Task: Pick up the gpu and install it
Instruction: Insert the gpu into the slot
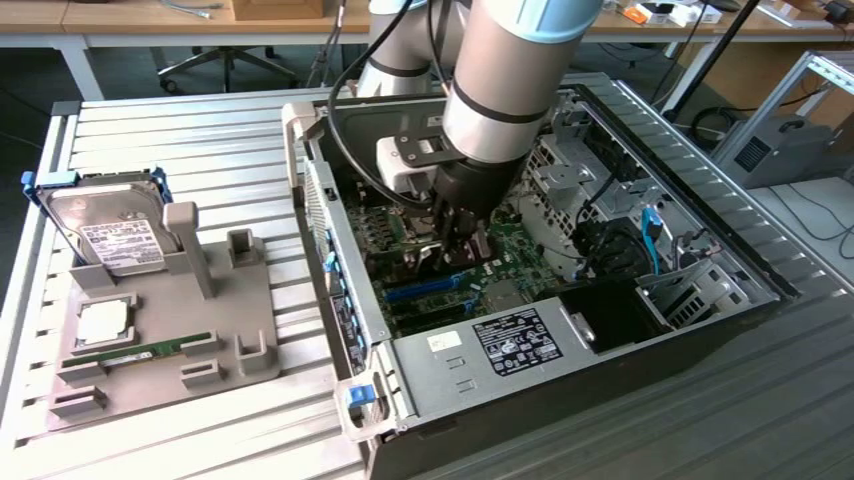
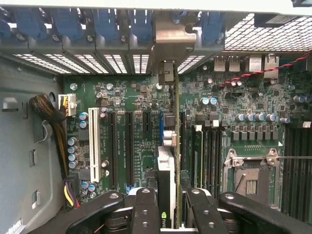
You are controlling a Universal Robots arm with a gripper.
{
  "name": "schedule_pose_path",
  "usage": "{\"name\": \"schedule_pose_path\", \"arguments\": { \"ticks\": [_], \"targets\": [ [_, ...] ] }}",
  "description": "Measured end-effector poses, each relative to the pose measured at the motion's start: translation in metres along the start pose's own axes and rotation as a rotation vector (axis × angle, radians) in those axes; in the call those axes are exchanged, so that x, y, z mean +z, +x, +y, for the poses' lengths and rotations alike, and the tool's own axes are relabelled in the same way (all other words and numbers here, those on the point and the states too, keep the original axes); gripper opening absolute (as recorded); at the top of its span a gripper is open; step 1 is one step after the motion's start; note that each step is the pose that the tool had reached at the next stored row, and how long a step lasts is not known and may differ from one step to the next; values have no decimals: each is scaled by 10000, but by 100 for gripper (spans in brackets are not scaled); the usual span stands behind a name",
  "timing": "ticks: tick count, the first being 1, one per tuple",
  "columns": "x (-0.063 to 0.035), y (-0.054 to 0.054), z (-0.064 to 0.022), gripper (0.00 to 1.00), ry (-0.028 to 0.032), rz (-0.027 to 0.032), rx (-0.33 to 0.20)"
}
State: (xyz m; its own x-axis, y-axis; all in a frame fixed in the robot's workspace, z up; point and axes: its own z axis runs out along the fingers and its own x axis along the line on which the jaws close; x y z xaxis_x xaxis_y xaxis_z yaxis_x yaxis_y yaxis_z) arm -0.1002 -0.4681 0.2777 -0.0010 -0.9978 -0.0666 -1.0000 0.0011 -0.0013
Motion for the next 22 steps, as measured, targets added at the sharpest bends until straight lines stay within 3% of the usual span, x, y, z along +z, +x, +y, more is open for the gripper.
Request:
{"name": "schedule_pose_path", "arguments": {
  "ticks": [22],
  "targets": [
    [105, 2, 24, 27, -1, 1, -1]
  ]
}}
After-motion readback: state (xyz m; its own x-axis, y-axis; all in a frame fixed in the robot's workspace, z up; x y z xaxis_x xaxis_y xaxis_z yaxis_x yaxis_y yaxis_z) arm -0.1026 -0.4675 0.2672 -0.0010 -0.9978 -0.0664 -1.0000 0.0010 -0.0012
